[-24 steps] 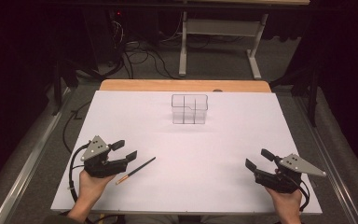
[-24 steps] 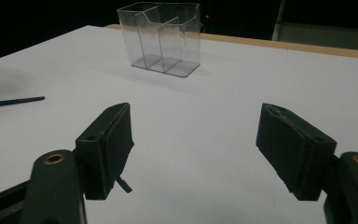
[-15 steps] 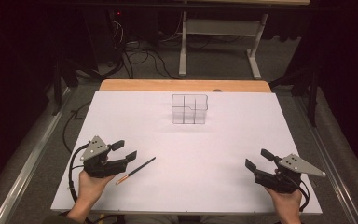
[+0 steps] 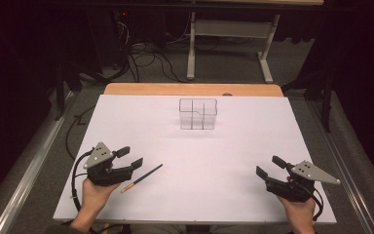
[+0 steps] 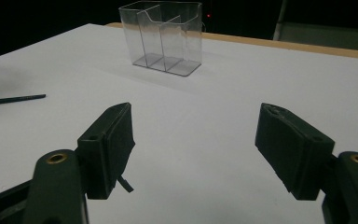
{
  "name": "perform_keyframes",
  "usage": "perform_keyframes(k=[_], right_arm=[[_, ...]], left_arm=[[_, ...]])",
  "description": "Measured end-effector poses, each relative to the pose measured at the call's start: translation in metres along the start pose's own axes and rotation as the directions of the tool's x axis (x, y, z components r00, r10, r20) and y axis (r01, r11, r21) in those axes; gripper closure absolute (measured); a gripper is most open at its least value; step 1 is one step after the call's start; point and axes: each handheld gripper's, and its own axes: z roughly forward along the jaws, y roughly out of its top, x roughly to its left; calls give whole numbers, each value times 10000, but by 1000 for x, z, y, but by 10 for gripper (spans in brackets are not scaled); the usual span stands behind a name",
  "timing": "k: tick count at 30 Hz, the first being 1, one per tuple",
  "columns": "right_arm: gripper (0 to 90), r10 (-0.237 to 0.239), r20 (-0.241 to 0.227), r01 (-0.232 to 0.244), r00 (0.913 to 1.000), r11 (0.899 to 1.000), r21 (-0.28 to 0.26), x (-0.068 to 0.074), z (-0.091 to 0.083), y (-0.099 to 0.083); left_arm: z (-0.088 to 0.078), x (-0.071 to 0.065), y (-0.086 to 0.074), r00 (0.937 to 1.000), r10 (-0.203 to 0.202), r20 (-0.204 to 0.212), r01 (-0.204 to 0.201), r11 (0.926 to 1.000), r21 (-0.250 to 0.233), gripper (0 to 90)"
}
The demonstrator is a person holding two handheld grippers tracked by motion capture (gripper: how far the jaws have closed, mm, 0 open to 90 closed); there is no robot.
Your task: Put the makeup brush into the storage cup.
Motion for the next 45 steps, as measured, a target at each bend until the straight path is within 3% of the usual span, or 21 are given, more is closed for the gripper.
perform_keyframes(k=[25,31,36,45], right_arm=[[292,36,-39,-36,10000,10000,2,0,0,0],[293,64,-81,-64,9999,10000,10,1,0,0],[293,128,-115,-129,9999,9999,-37,0,0,0],[293,169,-113,-169,9998,9999,-28,0,0,0]], left_arm=[[1,-2,1,10000,-56,13,56,10000,-40,345],[4,-2,3,9999,119,45,-120,9999,86,342],[4,-2,8,9998,-101,188,102,9999,-79,340],[6,-7,18,9992,-38,397,51,9994,-331,339]])
